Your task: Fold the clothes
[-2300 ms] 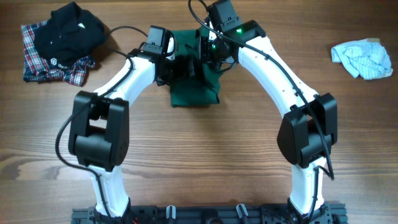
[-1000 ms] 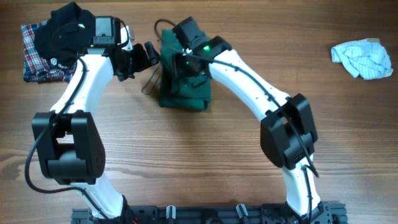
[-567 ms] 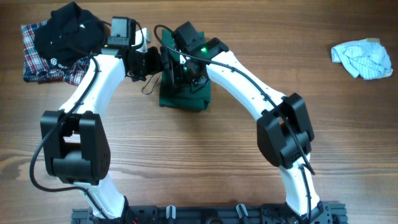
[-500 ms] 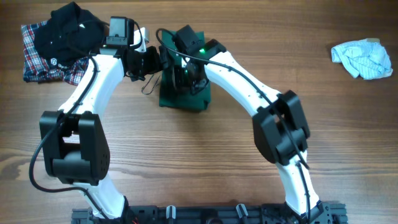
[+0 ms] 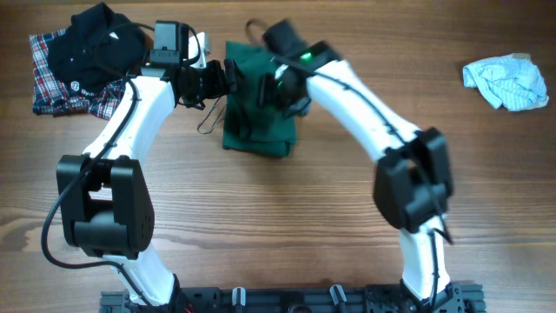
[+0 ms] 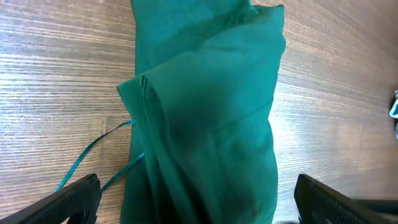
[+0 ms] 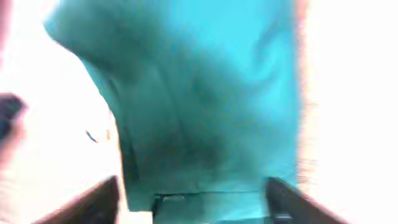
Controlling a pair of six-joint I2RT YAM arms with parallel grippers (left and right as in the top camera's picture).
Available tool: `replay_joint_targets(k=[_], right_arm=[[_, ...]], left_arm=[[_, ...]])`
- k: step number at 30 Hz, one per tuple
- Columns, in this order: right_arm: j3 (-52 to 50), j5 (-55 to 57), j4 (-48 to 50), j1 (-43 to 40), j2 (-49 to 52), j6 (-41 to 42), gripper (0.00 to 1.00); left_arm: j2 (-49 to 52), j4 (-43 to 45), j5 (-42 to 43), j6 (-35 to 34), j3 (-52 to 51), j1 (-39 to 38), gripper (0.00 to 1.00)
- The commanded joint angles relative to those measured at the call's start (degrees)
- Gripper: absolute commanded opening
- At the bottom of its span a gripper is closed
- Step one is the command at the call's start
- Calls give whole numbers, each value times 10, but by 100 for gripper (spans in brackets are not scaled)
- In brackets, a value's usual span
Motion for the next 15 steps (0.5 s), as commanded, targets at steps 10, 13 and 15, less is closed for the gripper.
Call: replay_joint_targets(k=[10, 13, 15], right_arm=[[16, -13, -47, -216, -68, -87, 96], [16, -7, -58, -223, -68, -103, 97], [16, -7, -59, -224, -68, -114, 97]], left_arm=[[46, 213, -50, -31, -2, -76, 20], [87, 242, -50, -43, -2, -83, 12], [113, 245, -50, -59, -2, -82, 14]])
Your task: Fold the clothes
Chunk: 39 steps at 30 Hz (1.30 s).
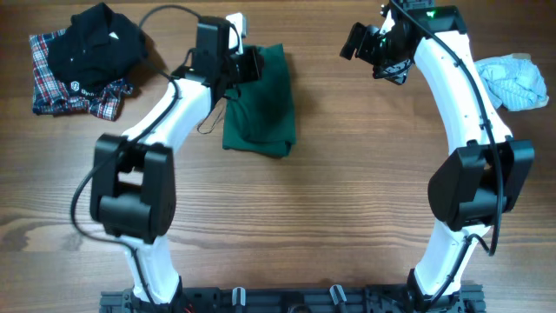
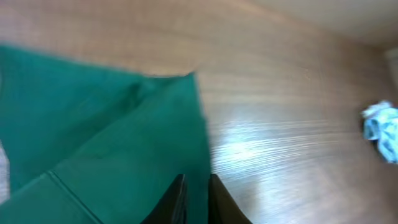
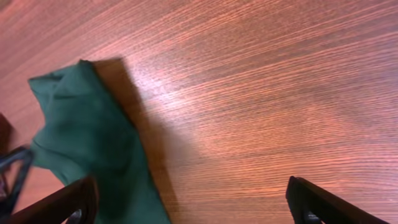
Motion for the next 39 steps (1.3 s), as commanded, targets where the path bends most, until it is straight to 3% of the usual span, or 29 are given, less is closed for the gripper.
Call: replay_joint_targets(k=[1, 6, 7, 8, 9, 10, 11, 18, 23, 31, 34, 39], right_arm=[[6, -2, -2, -6, -7, -29, 97], [6, 1, -2, -6, -7, -32, 98], [6, 1, -3, -6, -7, -35, 97], [6, 4, -4, -6, -7, -39, 98], [6, 9, -7, -6, -7, -42, 98], [6, 20, -11, -6, -7, -42, 98], [6, 31, -16, -6, -7, -43, 98], [6, 43, -30, -22, -7, -54, 100], [6, 43, -47, -30, -7, -75, 100], [6, 41, -69, -42, -7, -89, 100], [6, 33, -69, -65, -7, -94, 100], [6, 8, -76, -102, -7, -104, 100]], left_arm=[[61, 6, -18, -27, -2, 5, 17], [89, 19, -32, -25, -2, 12, 38], [84, 24, -24, -24, -2, 13, 60], [78, 27, -19, -24, -2, 14, 73], [65, 27, -18, -24, -2, 14, 81], [45, 24, -16, -8, -2, 14, 97], [20, 11, -16, 11, -2, 14, 100], [-148, -190, -75, 25, -2, 22, 100], [-116, -327, -72, 25, -10, 24, 100], [5, -303, -31, 34, -13, 59, 100], [38, -280, 56, 71, -13, 89, 100], [85, -240, 130, 79, -13, 97, 100]])
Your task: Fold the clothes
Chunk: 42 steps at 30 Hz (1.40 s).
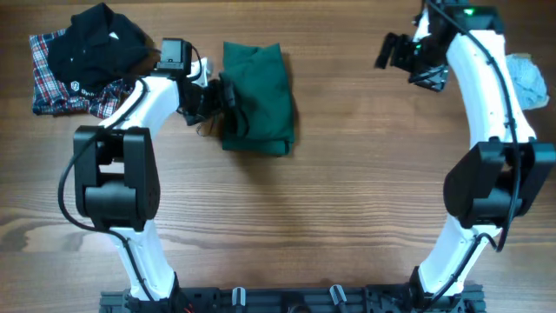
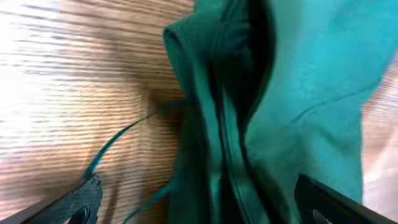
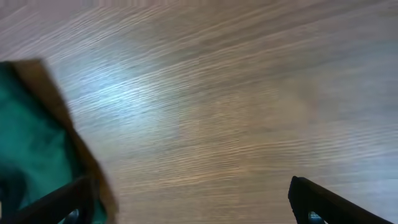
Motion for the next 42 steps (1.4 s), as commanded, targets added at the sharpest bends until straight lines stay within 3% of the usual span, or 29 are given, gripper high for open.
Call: replay_joint_targets(k=[1, 6, 11, 12, 15, 17, 18, 29, 42], right_arm=[[6, -16, -8, -26, -7, -12, 100], [6, -16, -8, -33, -7, -15, 100], [6, -16, -12, -33, -7, -26, 100], [6, -16, -15, -33, -7, -27, 100], [6, -16, -19, -33, -7, -27, 100], [6, -16, -19, -33, -7, -27, 100], [6, -16, -19, -33, -7, -27, 100], [6, -14, -19, -33, -7, -27, 100], [6, -9, -13, -33, -7, -27, 100]], left_arm=[[55, 25, 110, 29, -6, -6, 100], [61, 36, 129, 26, -6, -44, 100], [61, 36, 63, -6, -6, -80, 96], [61, 38, 63, -6, -6, -80, 88], [61, 42, 63, -8, -6, -78, 38], [61, 44, 63, -8, -6, -75, 11], [61, 47, 63, -8, -6, -74, 4], [24, 67, 54, -3, 49, -34, 4], [-57, 85, -107, 90, 79, 46, 4]])
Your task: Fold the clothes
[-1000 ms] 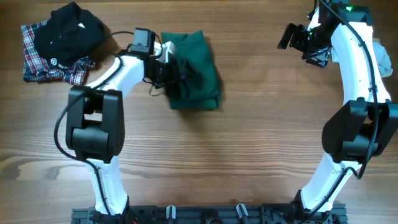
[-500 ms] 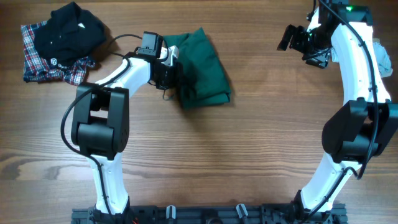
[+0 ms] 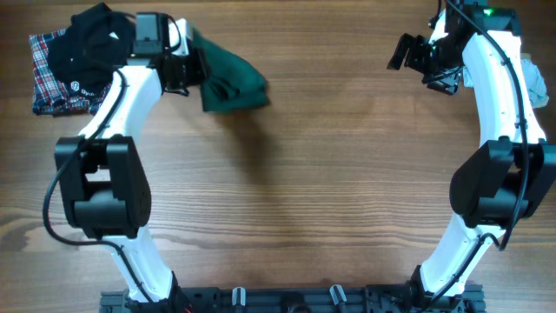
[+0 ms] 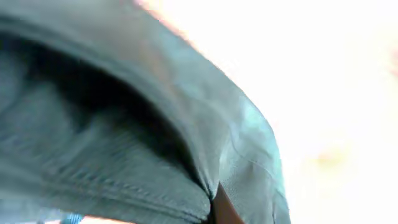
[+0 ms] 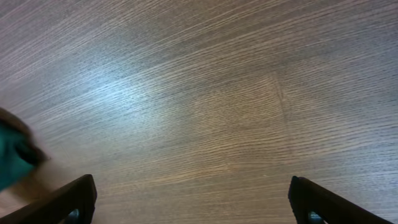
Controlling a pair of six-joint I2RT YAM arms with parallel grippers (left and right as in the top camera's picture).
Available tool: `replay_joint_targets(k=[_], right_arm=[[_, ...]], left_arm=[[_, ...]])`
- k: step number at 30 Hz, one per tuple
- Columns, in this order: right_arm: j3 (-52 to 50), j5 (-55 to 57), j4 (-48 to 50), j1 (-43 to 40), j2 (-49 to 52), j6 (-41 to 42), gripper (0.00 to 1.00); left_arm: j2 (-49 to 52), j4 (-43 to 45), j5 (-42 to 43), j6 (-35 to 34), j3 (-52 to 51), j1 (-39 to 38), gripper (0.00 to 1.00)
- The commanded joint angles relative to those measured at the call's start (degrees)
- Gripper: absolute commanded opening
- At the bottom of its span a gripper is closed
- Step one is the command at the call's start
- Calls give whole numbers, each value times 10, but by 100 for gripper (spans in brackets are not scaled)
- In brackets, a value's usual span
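The folded dark green garment (image 3: 230, 80) is at the far left of the table, bunched and tilted. My left gripper (image 3: 186, 68) is shut on its left edge. The blurred green cloth (image 4: 124, 124) fills the left wrist view, which hides the fingers. My right gripper (image 3: 417, 63) hangs open over bare wood at the far right, holding nothing. Both of its fingertips (image 5: 74, 202) show at the bottom corners of the right wrist view. A sliver of the green garment (image 5: 11, 158) shows at that view's left edge.
A pile of black and plaid clothes (image 3: 78, 56) lies at the far left corner, just left of the green garment. A crumpled light blue cloth (image 3: 532, 76) sits at the far right, mostly behind my right arm. The wooden table (image 3: 330, 174) fills the rest.
My left gripper was open at the left edge of the green garment as it lay flat. It is now shut on it, and the garment sits farther up and left, nearer the pile. The right gripper has shifted slightly right.
Both grippers were on the green garment at the far middle. Then the right arm was away at the far right and the left gripper was at the garment's top edge. Later the left gripper stood open at its left side. Now it holds the garment beside the pile.
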Motion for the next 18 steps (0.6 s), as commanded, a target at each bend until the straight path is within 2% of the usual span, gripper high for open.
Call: replay_joint_targets(k=[1, 4, 7, 13, 15, 16, 18], right_arm=[[6, -3, -1, 1, -7, -11, 100], [6, -3, -4, 1, -7, -11, 99], [6, -3, -4, 1, -7, -10, 100], [6, -3, -3, 1, -7, -10, 100], [6, -3, -3, 1, -7, -11, 100], [6, -3, 0, 1, -7, -11, 100], [6, -3, 4, 1, -7, -11, 100]], left_arm=[[-22, 23, -84, 56, 15, 12, 4], [-22, 28, -104, 85, 15, 17, 4], [-22, 12, -103, 82, 15, 18, 4], [-21, -50, -20, -10, 10, 16, 4], [-21, -76, 28, -84, 10, 10, 4], [-20, -116, 57, -162, 9, -4, 4], [-20, -144, 57, -185, 9, -20, 4]])
